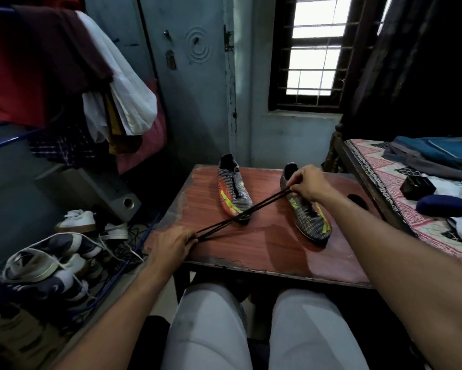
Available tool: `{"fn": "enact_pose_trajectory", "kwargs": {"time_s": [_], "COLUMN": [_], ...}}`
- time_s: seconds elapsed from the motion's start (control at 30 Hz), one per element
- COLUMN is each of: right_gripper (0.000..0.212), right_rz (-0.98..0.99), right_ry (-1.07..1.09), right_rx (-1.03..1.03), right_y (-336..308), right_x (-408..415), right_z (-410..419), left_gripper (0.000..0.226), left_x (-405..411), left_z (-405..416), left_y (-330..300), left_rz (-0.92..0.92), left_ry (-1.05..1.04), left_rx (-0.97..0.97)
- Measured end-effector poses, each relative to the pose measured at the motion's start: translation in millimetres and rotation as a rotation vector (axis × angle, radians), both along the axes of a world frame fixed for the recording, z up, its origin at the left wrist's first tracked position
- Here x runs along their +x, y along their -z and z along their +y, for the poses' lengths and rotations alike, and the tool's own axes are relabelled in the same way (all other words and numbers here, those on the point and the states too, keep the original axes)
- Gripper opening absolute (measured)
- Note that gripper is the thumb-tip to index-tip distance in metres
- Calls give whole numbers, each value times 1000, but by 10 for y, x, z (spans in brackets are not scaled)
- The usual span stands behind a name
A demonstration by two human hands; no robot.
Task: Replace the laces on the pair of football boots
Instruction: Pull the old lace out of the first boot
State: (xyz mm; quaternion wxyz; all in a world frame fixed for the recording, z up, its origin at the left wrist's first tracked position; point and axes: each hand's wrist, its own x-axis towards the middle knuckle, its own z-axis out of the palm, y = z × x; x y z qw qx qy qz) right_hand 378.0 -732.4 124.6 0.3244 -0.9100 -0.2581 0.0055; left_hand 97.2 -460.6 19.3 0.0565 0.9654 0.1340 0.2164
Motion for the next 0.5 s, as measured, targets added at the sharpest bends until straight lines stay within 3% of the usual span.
{"fn": "enact_pose_trajectory", "kwargs": {"time_s": [0.1,0.3,0.5], "right_gripper": [20,30,17], "right_rz": [-133,-351,-495], "right_ry": [-107,-319,-419], "right_rx": [-63,-131,-231], "right_y": [-197,-430,-295], "right_x": [32,49,173], "right_z": [502,1650,2480], "left_gripper": [19,27,18], "left_x": [-165,-350,-235], "left_z": [112,217,391], "left_y": [28,62,207], "left_rz": [-58,-127,-155], "left_ry": [-25,-161,-294], "left_rx": [2,-113,-153]}}
